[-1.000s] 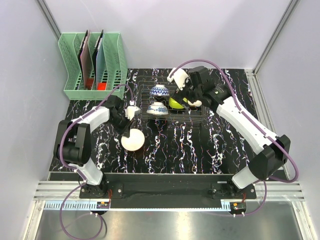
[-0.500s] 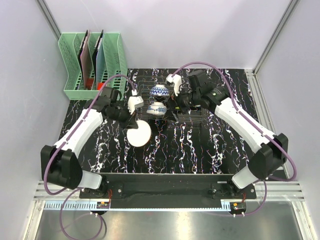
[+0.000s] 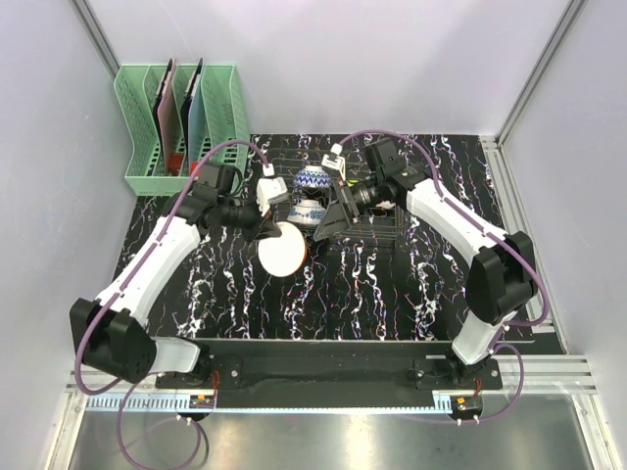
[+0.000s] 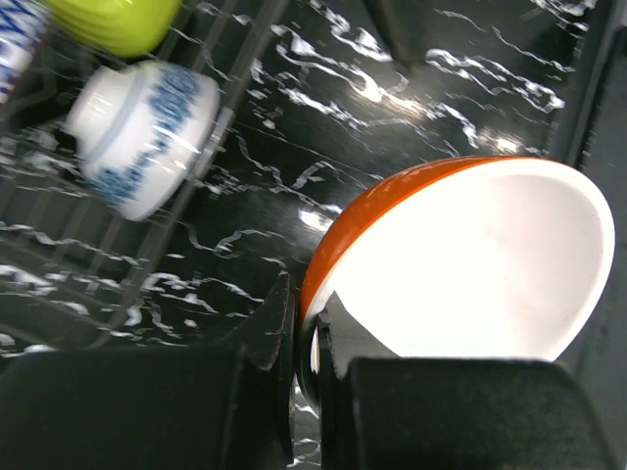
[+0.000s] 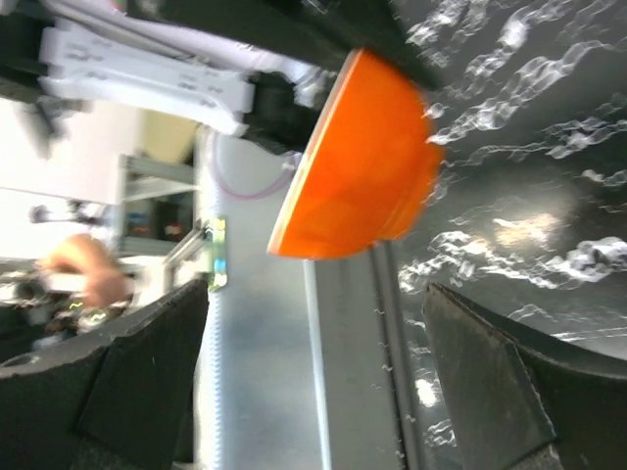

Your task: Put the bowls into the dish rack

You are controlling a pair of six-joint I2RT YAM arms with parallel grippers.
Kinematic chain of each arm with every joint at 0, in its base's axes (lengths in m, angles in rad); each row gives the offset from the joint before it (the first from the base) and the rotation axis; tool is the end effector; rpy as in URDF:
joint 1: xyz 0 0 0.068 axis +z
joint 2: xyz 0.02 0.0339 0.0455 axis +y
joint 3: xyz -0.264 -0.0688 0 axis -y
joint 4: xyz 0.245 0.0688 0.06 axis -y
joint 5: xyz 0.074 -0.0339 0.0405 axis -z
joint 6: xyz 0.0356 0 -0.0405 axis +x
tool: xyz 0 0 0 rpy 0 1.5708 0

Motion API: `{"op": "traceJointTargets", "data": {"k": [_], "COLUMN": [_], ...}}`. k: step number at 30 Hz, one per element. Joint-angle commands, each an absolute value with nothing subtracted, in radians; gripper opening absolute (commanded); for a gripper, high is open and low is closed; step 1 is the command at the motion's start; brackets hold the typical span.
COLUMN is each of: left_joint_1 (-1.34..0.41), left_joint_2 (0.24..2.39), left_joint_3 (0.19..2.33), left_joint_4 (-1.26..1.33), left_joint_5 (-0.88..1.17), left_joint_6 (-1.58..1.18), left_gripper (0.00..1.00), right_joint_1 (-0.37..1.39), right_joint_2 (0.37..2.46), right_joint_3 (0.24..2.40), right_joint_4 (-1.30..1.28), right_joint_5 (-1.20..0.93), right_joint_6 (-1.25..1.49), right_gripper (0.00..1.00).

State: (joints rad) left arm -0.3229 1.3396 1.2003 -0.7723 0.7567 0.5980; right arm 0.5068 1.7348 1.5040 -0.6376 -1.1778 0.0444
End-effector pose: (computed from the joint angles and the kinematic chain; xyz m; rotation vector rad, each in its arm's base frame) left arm 0.2498 -0.1094 0.3169 1.2920 1.9065 -0.7915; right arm 0.3092 0.2093 0.3094 -1.0583 2.0771 1.6811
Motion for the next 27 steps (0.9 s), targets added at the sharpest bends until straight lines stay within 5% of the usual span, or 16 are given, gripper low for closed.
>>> {"op": "traceJointTargets", "data": {"k": [1,27], "left_joint_1": [-0.345,-0.440], "left_joint_2": [1.262,1.244], "left_joint_3": [1.203,1.261], "left_joint_4": [-0.603,-0.469], "left_joint_5": [0.698,0.676], "left_joint_6": [0.534,0.396], "left_gripper": [0.00,0.00], "right_joint_1": [0.500,0.500], "right_joint_2": [1.729,1.776], "right_joint_3": [1.519,1.425], "right_joint_4": [-0.476,-0.258], "right_joint_5": [-1.393,-1.358], "right_joint_6": [0.224,0.374], "right_gripper": [0.98,0.96]}}
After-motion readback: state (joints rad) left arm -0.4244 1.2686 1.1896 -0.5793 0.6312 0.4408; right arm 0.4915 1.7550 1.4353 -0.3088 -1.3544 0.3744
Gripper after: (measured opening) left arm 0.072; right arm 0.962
